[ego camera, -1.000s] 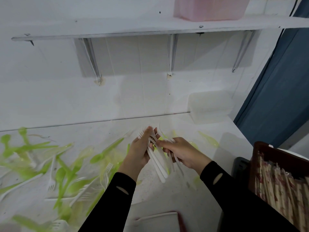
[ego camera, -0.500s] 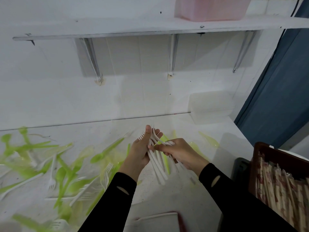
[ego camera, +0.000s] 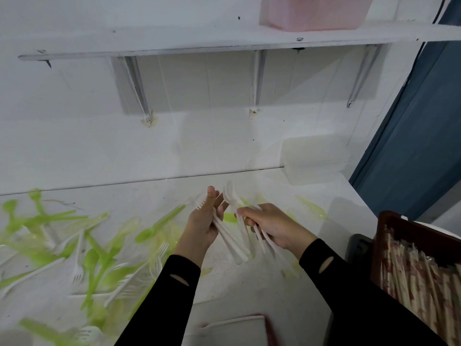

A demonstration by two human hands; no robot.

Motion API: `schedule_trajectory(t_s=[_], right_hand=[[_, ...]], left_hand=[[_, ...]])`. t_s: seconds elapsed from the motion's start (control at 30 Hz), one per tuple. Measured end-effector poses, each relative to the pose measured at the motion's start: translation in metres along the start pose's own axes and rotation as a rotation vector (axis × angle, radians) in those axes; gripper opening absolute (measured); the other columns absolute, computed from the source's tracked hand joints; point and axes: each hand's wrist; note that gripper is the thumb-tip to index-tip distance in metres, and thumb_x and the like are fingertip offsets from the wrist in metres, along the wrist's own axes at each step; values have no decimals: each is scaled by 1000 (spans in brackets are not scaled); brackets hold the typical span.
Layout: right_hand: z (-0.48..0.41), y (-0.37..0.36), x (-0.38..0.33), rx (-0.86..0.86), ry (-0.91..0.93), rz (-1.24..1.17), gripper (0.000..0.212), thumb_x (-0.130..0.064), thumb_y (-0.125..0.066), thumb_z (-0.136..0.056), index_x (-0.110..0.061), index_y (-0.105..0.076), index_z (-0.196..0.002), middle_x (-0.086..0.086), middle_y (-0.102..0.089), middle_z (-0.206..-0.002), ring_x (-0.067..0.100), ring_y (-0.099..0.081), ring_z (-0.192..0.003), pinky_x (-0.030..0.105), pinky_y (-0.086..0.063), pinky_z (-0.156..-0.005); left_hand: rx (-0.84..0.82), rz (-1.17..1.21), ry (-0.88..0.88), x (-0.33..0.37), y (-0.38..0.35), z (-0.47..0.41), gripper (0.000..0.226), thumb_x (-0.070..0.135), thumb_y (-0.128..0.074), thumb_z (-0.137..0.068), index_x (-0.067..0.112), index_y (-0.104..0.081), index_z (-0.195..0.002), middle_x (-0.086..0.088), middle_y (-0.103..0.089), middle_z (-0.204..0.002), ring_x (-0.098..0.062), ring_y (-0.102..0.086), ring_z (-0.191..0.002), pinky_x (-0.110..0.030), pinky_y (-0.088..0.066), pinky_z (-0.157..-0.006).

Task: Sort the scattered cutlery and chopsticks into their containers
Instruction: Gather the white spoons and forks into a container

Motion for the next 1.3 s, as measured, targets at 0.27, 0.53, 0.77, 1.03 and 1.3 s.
schedule_trajectory(t_s=[0.27,0.53,0.77,1.03,1.3], right_hand=[[0,-6,2,-109,-28,106,26,-39,-68,-74,-14,-69,-82,-5,-46,-57,14,-37,-52,31,-27,-54],[1,-1,2,-157,-55,161,38,-34,-68,-82,-21,-46,-54,-8,-43,-54,13,-36,-50,30,-27,-55],[4,-6,1,-87,2,119,36,-50,-68,-85,-17,-61,-99,-8,-52,-61,12,-41,-56,27,-32,-56],[5,-11,9,50,360,372,15,-32,-59,-98,-21,-57,-107,-41,-62,-92,8,-66,-82,23,-55,-70],[5,-9,7,103,236,371,14,-32,-58,-93,-28,-56,-106,-4,-62,-95,5,-53,-62,17,-40,-57]], left_hand=[[76,-234,34,1,7,-6,82,81,-63,-62,4,-58,-91,-8,-48,-61,-16,-53,-53,-22,-52,-64],[-37,-291,70,-4,-2,4,59,59,-54,-86,2,-59,-100,-6,-70,-92,-10,-70,-69,-25,-56,-60],[22,-236,10,-1,0,4,80,67,-74,-64,-2,-63,-105,-11,-68,-89,-18,-69,-74,-27,-56,-66],[-17,-267,35,1,-6,12,77,59,-75,-59,-1,-62,-106,-8,-75,-101,-19,-73,-89,-32,-57,-81],[-22,-343,-92,-3,-5,16,27,23,-75,-85,-2,-68,-93,-14,-69,-85,-20,-67,-70,-26,-55,-63]])
Point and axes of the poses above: each hand's wrist, its own z-axis away from the middle knuckle, its own y-axis out of the back of the hand, x = y × z
